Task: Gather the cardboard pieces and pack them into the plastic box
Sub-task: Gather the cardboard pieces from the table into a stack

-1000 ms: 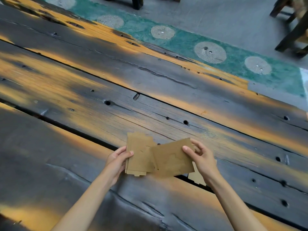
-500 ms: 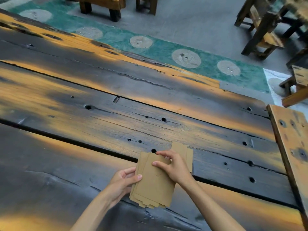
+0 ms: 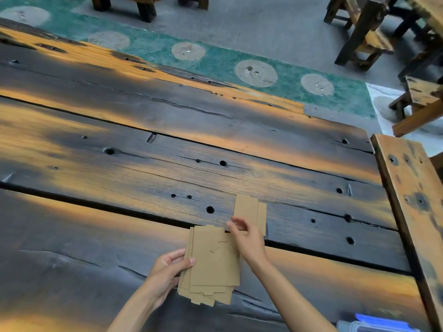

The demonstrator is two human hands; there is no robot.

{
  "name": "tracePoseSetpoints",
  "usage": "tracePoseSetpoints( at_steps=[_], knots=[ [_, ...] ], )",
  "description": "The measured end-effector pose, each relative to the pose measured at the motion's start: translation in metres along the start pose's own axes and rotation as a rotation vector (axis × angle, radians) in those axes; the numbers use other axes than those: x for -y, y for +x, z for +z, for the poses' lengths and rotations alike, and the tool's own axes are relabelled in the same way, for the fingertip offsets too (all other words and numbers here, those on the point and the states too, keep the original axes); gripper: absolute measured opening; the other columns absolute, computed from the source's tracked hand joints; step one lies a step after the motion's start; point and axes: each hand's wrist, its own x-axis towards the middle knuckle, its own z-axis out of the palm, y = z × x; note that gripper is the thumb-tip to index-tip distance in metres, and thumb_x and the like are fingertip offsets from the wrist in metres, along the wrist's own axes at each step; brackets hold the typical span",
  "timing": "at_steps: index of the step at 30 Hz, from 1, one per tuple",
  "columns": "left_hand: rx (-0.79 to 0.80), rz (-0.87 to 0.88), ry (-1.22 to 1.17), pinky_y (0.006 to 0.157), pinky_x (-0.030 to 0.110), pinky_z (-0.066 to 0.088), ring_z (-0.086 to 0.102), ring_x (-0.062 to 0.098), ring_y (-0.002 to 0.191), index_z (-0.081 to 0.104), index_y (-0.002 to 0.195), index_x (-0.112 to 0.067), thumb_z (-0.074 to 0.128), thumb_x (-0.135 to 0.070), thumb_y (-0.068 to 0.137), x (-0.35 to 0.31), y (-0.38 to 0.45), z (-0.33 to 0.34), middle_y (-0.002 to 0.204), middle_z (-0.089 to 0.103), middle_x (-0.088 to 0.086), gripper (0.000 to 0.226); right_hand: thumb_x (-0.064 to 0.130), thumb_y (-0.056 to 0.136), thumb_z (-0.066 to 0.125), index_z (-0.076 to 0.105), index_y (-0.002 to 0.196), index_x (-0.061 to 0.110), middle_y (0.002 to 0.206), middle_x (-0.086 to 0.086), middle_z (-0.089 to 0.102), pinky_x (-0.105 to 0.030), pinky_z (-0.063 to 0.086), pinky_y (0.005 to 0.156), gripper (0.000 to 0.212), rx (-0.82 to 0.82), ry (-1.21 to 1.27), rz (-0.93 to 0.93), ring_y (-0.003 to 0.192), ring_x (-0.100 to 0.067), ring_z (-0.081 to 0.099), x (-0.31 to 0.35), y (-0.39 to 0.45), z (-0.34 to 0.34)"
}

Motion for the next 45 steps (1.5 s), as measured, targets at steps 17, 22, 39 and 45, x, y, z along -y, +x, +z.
tracePoseSetpoints(
  at_steps=[17, 22, 39, 45],
  knots=[
    [-0.262, -0.028, -0.005, 0.072, 0.035, 0.061, 0.08, 0.023, 0.09, 0.074, 0.113, -0.013, 0.064, 0.001, 0.093, -0.02, 0.047, -0.021, 0.106, 0.082, 0.012, 0.026, 0.056, 0.059, 0.091, 0.038, 0.132, 0.01, 0.139, -0.02, 0.042, -0.048, 0.042, 0.102, 0.102, -0.282, -0.352, 0.571, 0.131, -0.039, 0.039, -0.054, 0.092, -0.001],
    [-0.292, -0.022, -0.012, 0.076, 0.037, 0.059, 0.08, 0.021, 0.089, 0.074, 0.112, -0.014, 0.065, 0.0, 0.093, -0.027, 0.06, -0.02, 0.104, 0.082, 0.01, 0.025, 0.036, 0.063, 0.095, 0.049, 0.121, 0.018, 0.129, -0.016, 0.05, -0.044, 0.045, 0.105, 0.077, -0.311, -0.146, 0.513, 0.119, -0.035, 0.053, -0.064, 0.096, -0.013],
    [-0.17, -0.028, -0.022, 0.071, 0.034, 0.061, 0.079, 0.022, 0.091, 0.076, 0.113, -0.013, 0.065, -0.003, 0.092, -0.031, 0.055, 0.003, 0.11, 0.08, 0.013, 0.026, -0.013, 0.084, 0.067, 0.072, 0.084, 0.018, 0.095, 0.01, 0.078, -0.018, 0.05, 0.087, 0.031, -0.049, 0.228, -0.155, 0.102, -0.003, 0.068, -0.01, -0.005, -0.088],
    [0.02, -0.07, -0.056, 0.071, 0.032, 0.062, 0.076, 0.025, 0.092, 0.073, 0.117, -0.004, 0.06, 0.001, 0.092, -0.03, 0.037, 0.019, 0.115, 0.077, 0.021, 0.029, -0.003, 0.083, 0.078, 0.074, 0.075, 0.031, 0.138, 0.005, 0.058, -0.03, 0.04, 0.108, 0.035, 0.192, -0.02, -0.394, 0.135, -0.01, 0.05, -0.002, -0.029, -0.092]
  ],
)
